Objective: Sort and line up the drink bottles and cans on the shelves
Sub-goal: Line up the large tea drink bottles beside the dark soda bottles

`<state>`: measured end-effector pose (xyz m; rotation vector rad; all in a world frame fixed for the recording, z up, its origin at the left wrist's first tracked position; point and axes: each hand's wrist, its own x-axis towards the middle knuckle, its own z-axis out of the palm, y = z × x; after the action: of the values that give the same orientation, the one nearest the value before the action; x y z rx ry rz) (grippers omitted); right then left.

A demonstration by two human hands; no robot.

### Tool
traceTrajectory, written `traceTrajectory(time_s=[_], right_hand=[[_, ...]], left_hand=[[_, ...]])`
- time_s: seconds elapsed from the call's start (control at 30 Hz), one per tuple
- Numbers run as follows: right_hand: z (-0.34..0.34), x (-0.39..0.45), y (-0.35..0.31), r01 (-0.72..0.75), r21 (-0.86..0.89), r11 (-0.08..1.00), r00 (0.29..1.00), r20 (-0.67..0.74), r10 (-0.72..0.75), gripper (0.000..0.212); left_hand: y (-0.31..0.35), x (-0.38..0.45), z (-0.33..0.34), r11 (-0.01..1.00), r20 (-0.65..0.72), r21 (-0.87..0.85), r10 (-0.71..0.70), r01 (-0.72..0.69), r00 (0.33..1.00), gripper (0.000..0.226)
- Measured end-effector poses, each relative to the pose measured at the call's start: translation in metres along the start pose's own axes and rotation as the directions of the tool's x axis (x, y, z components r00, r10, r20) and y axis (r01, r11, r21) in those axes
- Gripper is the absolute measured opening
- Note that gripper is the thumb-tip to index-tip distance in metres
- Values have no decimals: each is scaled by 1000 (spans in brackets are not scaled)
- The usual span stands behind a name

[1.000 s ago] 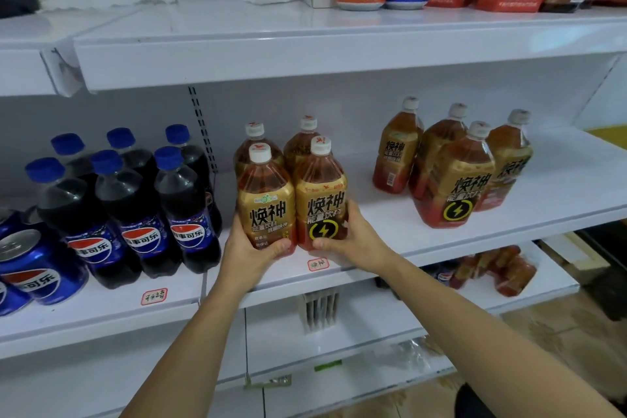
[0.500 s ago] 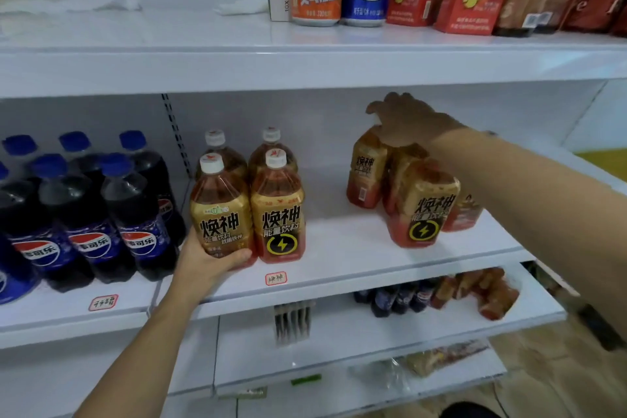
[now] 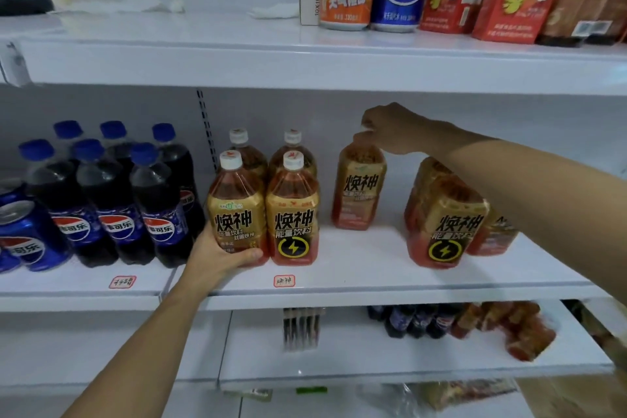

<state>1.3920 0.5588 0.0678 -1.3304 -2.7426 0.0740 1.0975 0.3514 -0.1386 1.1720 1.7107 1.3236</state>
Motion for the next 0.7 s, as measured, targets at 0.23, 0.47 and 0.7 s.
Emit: traceTrajectory(time_s=[0.23, 0.47, 0.7], right_hand=[[12, 6, -25, 64, 35, 997, 998, 13, -65, 46], [6, 7, -26, 56, 129, 990, 996, 59, -64, 42], [19, 7, -29, 66, 119, 991, 996, -71, -58, 46]], left_hand=[[-1, -1, 1, 1000, 14, 10, 27, -28, 1000, 105], [0, -1, 2, 997, -2, 48, 60, -60, 998, 90], [0, -1, 3, 997, -1, 46, 66, -66, 998, 88]])
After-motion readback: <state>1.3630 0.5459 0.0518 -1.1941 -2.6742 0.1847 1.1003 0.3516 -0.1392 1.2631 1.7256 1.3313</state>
